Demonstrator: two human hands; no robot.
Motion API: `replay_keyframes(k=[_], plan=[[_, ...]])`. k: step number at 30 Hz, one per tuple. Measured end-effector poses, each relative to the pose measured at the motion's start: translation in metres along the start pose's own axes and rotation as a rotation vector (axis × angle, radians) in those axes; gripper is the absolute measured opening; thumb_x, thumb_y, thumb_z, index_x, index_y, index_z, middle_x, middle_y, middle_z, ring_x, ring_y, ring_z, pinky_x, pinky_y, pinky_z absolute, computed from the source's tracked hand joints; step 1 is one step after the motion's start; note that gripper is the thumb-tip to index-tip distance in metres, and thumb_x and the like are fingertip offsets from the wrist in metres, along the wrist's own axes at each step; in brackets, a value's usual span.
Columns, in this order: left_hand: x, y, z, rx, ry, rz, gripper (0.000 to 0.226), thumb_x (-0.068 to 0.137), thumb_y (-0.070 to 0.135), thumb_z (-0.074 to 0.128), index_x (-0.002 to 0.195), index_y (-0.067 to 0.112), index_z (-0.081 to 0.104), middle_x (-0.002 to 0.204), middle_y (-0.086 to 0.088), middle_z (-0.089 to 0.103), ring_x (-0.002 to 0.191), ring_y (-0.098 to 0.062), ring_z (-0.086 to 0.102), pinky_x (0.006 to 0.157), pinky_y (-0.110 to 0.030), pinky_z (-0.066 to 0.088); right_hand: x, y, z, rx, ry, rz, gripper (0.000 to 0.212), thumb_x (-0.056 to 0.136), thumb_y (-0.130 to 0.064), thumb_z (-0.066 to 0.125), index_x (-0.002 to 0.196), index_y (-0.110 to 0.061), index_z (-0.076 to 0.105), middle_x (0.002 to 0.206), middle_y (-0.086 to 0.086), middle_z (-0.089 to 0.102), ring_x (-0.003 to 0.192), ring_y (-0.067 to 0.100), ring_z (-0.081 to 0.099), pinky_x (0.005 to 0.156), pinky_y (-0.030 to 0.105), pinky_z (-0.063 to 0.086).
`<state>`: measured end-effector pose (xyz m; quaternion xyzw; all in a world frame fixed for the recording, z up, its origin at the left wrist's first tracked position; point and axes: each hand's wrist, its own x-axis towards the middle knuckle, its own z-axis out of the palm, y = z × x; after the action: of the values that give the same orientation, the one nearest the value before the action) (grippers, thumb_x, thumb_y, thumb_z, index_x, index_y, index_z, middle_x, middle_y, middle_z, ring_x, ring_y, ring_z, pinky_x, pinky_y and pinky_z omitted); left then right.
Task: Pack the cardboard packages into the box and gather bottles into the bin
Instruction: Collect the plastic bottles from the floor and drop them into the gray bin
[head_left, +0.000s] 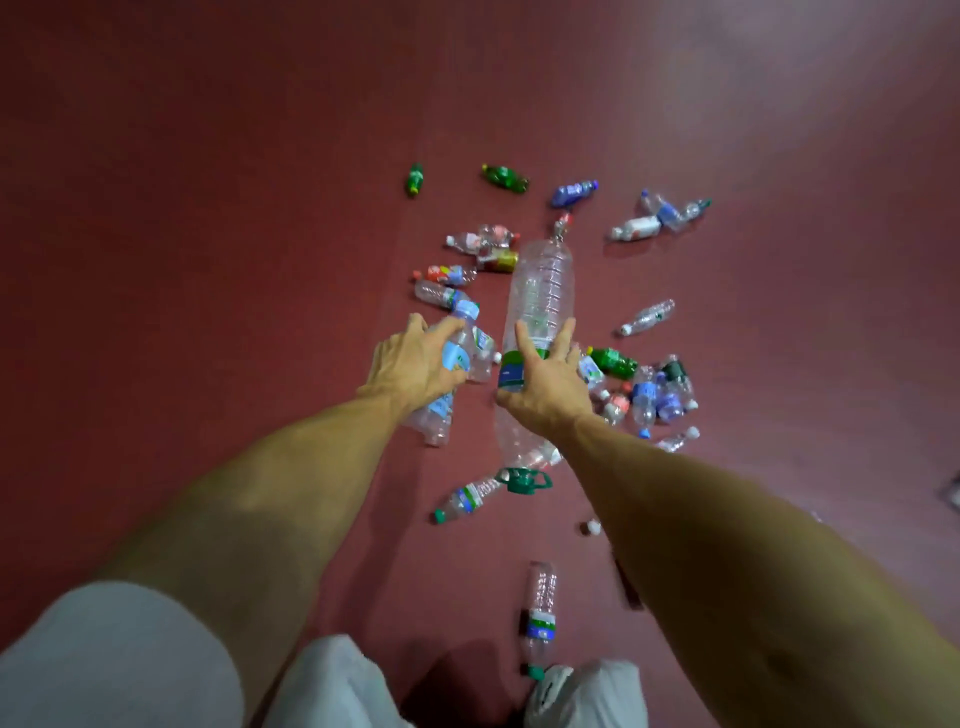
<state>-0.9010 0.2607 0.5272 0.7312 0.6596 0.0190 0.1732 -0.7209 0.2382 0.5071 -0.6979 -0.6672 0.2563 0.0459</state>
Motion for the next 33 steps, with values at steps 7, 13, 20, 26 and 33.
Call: replay_keyframes(k=[7,13,20,26,33], plan=[[-0.106,-0.009,-0.171,-0.095,0.154,-0.275,0.065,0.083,0.041,0.069,0.141,0.039,0.041,0.120,-0.008,0.046,0.100,-0.040,0.063,0.084,-0.040,0.047,-0.050,-0.130,-0.130,-0.059,-0.079,-0.309,0.097,0.086,-0.042,0.072,0.158,-0.040,0.007,0.160,0.014,-0.030,0.150,0.045,0.000,0.113,0.053,0.034],[-0.221,-0.035,-0.237,-0.106,0.284,-0.567,0.065,0.082,0.039,0.067,0.142,0.041,0.041,0.119,-0.008,0.044,0.098,-0.041,0.063,0.084,-0.041,0.047,-0.099,-0.225,-0.158,-0.180,-0.146,-0.622,0.097,0.086,-0.041,0.070,0.158,-0.039,0.006,0.160,0.017,-0.027,0.149,0.044,0.007,0.110,0.052,0.038],[-0.403,-0.075,-0.267,-0.132,0.449,-0.919,0.064,0.084,0.039,0.067,0.142,0.040,0.041,0.118,-0.009,0.045,0.098,-0.038,0.063,0.086,-0.041,0.047,-0.234,-0.356,-0.113,-0.261,-0.285,-0.995,0.097,0.088,-0.040,0.069,0.159,-0.038,0.003,0.159,0.017,-0.030,0.150,0.044,0.002,0.113,0.051,0.035],[-0.637,-0.103,-0.253,-0.121,0.588,-1.319,0.064,0.086,0.041,0.065,0.145,0.038,0.040,0.123,-0.012,0.045,0.104,-0.040,0.061,0.086,-0.041,0.046,-0.431,-0.459,-0.028,-0.332,-0.422,-1.392,0.097,0.087,-0.039,0.069,0.159,-0.037,0.004,0.159,0.019,-0.028,0.149,0.044,0.004,0.112,0.051,0.037],[-0.919,-0.087,-0.205,-0.074,0.598,-1.724,0.063,0.089,0.042,0.065,0.146,0.035,0.038,0.128,-0.015,0.044,0.108,-0.043,0.060,0.086,-0.043,0.046,-0.706,-0.500,0.075,-0.345,-0.595,-1.763,0.095,0.089,-0.043,0.069,0.158,-0.042,0.003,0.160,0.014,-0.030,0.151,0.040,0.001,0.113,0.051,0.035]])
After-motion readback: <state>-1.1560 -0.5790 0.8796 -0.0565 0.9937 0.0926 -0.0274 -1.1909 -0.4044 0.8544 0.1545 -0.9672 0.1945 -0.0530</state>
